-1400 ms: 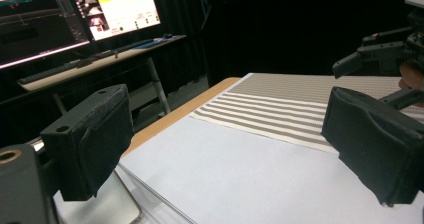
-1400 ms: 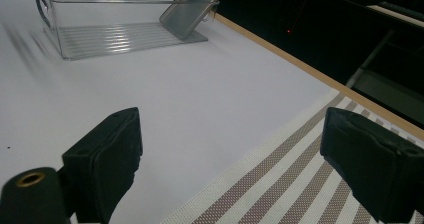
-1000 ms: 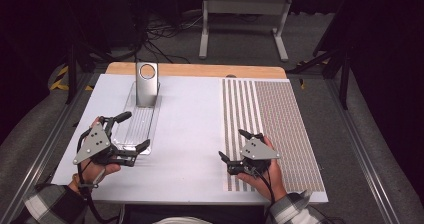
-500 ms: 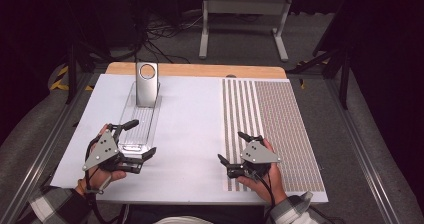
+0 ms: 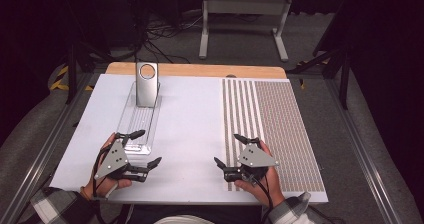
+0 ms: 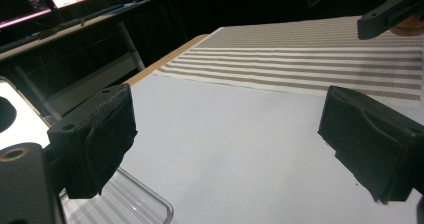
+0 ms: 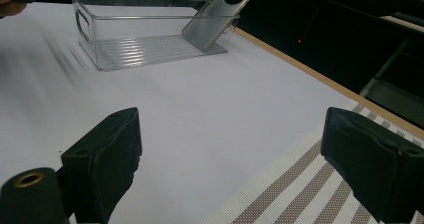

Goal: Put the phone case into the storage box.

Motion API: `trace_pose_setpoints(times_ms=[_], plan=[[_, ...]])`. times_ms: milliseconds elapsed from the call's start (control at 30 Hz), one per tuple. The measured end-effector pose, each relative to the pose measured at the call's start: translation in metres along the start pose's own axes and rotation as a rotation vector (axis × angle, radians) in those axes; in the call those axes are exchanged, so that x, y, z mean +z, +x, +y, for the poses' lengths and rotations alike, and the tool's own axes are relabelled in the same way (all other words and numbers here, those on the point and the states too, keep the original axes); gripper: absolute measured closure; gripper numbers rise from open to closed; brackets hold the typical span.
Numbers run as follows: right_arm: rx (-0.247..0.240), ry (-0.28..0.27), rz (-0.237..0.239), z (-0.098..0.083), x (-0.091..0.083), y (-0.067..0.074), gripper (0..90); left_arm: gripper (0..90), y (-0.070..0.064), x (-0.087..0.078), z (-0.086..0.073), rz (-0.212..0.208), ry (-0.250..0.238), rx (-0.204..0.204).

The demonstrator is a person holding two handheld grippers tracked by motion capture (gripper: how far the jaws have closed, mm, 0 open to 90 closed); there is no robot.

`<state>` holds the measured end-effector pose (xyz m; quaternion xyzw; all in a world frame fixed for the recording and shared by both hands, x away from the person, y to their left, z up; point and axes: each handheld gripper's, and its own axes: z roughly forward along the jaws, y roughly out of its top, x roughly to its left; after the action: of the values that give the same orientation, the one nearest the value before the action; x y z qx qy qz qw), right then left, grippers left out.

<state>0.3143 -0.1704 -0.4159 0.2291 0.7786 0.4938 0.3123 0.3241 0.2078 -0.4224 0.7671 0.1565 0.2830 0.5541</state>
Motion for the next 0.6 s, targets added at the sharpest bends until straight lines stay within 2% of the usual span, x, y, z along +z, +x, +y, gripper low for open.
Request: trace_pose_setpoints(times_ms=[67,300,333,400,467,600], plan=[[-0.002,-0.004,0.0,0.0,-0.001,0.001,9.9,8.6,-0.002,0.0,-0.002,-0.005,0.005,-0.013],[-0.018,-0.014,0.003,0.002,-0.003,0.005,9.6,8.4,-0.007,0.006,-0.009,-0.022,0.036,-0.004],[-0.018,-0.011,0.006,0.002,-0.003,0.004,9.5,8.3,-0.007,0.006,-0.011,-0.032,0.041,-0.023],[-0.014,-0.003,0.007,0.0,-0.002,0.005,9.4,8.4,-0.007,0.007,-0.014,-0.045,0.055,-0.034],[-0.01,-0.004,0.011,-0.001,-0.002,0.005,9.4,8.5,-0.008,0.008,-0.015,-0.05,0.064,-0.019],[-0.012,-0.004,0.014,-0.002,-0.004,0.006,9.3,8.5,-0.008,0.011,-0.016,-0.068,0.071,-0.025]])
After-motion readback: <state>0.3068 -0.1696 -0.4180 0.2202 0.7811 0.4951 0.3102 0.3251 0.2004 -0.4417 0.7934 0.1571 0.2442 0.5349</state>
